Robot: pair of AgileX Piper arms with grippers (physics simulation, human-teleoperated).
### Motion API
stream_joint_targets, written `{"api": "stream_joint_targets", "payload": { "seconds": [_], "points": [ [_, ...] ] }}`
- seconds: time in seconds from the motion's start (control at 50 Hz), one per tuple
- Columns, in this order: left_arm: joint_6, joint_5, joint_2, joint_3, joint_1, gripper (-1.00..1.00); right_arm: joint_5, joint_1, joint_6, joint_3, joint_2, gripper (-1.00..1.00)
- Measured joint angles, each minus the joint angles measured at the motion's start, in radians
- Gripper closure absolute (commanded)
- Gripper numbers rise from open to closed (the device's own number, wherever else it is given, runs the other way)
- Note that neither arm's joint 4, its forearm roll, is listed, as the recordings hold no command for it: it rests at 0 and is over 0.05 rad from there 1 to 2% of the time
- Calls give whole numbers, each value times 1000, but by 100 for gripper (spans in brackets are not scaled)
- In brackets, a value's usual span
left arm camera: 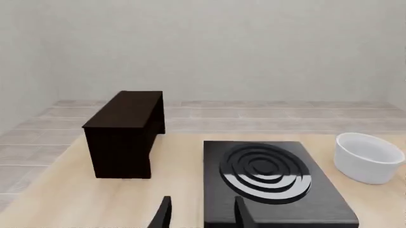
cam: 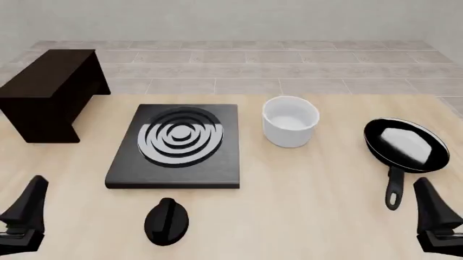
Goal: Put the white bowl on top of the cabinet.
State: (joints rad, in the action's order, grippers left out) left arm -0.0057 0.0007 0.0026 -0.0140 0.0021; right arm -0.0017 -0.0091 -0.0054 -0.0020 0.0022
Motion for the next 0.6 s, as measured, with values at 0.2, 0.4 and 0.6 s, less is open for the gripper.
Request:
{"api": "stream_joint_targets", "payload": {
  "seconds": [0.2,0.4,0.6],
  "points": [
    [-16,-19,22,-14,-22,-100,2,7,-6,-4,1,-100],
    [-17,-121,174,-54,-56,-100,3,9,-7,-6,1,-100],
    [-39,-222,427,-162,-123,-100,8,10,-7,-11,0,-100]
  ]
}}
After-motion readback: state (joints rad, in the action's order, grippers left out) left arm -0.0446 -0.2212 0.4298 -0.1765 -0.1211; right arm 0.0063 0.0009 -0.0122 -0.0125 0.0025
